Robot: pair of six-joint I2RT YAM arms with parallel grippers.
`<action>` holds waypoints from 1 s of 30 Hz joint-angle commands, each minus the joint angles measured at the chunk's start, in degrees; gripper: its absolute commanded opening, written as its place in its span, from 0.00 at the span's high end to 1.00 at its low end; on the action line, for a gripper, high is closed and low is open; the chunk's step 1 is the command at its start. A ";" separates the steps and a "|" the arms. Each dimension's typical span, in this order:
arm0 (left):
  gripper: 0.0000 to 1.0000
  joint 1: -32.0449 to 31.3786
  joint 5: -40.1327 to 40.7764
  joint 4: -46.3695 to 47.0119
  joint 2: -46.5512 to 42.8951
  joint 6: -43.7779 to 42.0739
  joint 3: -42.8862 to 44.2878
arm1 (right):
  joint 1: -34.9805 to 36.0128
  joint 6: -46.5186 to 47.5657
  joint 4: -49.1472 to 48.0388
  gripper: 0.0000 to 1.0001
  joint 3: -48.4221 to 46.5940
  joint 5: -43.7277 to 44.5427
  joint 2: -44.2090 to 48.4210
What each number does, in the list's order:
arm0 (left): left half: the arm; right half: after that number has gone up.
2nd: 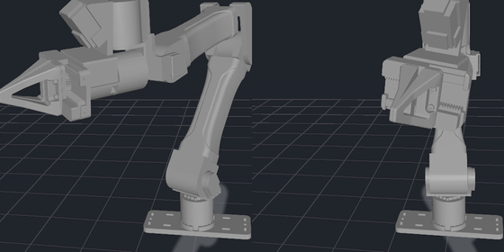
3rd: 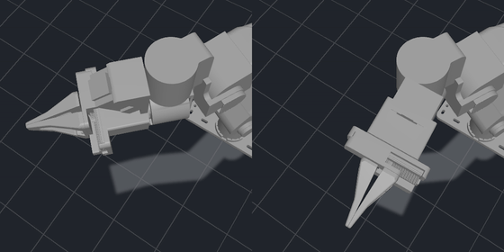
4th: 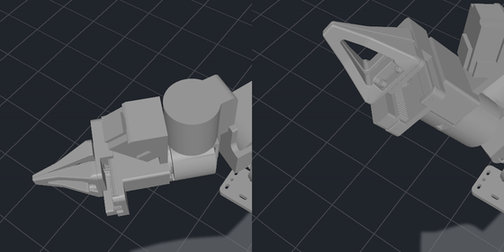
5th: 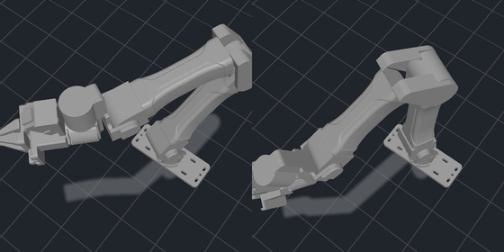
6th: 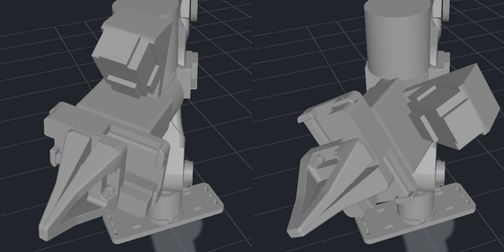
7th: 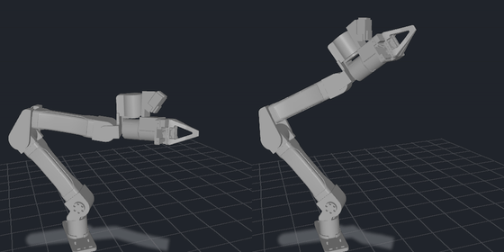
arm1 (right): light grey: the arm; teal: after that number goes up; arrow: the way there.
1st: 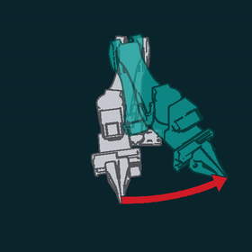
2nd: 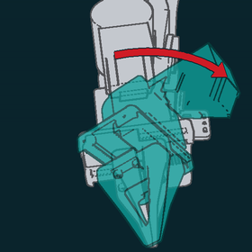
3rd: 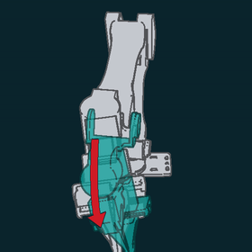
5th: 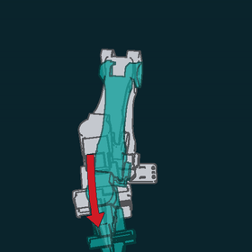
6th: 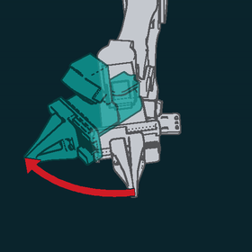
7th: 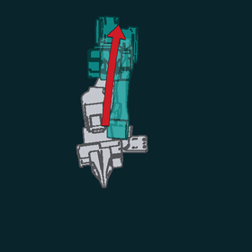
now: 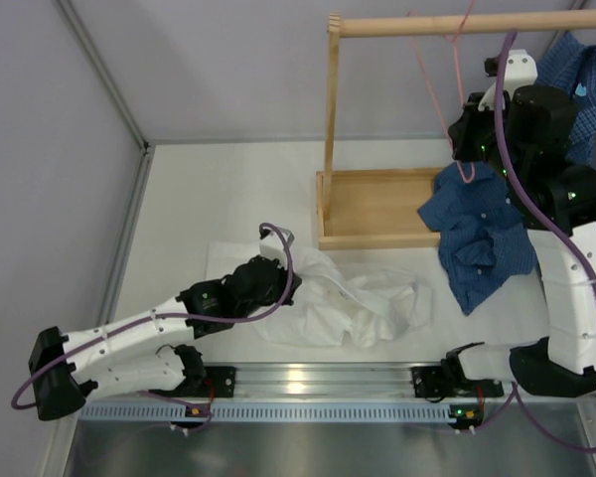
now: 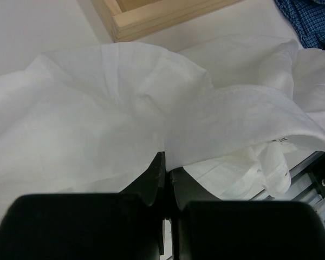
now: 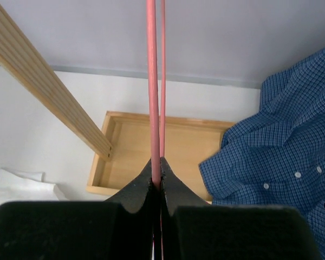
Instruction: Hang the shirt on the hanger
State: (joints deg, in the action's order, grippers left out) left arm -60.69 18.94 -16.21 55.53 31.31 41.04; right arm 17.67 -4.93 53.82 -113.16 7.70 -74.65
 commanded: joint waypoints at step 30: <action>1.00 26.67 -11.47 2.06 18.91 7.44 17.32 | 9.83 -5.79 3.48 1.00 58.32 -35.49 50.83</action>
State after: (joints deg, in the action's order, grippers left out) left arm -34.54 10.52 -16.62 74.08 37.28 54.81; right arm 25.30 -8.84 55.66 -55.99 -30.46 -24.27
